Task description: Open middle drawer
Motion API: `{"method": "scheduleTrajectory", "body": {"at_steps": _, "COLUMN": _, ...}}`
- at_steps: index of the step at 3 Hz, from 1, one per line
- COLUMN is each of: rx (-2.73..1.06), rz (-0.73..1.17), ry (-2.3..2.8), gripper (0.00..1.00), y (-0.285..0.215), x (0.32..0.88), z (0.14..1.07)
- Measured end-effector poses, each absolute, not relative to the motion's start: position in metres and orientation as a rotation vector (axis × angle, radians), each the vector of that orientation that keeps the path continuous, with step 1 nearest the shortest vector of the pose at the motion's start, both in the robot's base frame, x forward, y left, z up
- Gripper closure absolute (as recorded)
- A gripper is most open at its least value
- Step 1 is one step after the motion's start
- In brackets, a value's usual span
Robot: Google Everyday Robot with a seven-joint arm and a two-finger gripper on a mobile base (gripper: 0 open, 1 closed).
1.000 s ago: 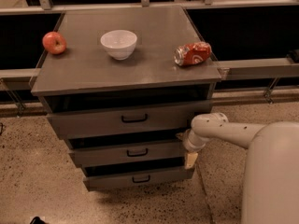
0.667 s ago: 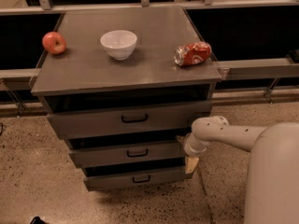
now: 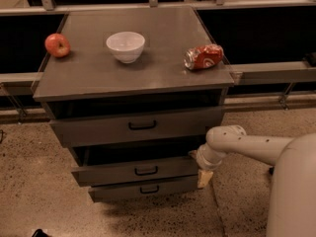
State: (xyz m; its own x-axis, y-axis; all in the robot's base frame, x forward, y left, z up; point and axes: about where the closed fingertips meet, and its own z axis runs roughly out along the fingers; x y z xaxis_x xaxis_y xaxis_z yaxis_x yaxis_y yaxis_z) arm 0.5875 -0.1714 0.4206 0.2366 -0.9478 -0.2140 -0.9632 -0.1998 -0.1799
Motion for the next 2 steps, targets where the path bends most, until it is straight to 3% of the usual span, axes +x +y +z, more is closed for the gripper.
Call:
{"method": "scheduleTrajectory", "body": {"at_steps": 1, "rx": -2.238, "rz": 0.081, "ry": 1.785, "gripper": 0.06, "y": -0.1714, "x": 0.5875, "z": 0.4219}}
{"method": "scheduleTrajectory", "body": {"at_steps": 2, "rx": -2.238, "rz": 0.081, "ry": 1.785, "gripper": 0.00, "y": -0.1714, "x": 0.5875, "z": 0.4219}}
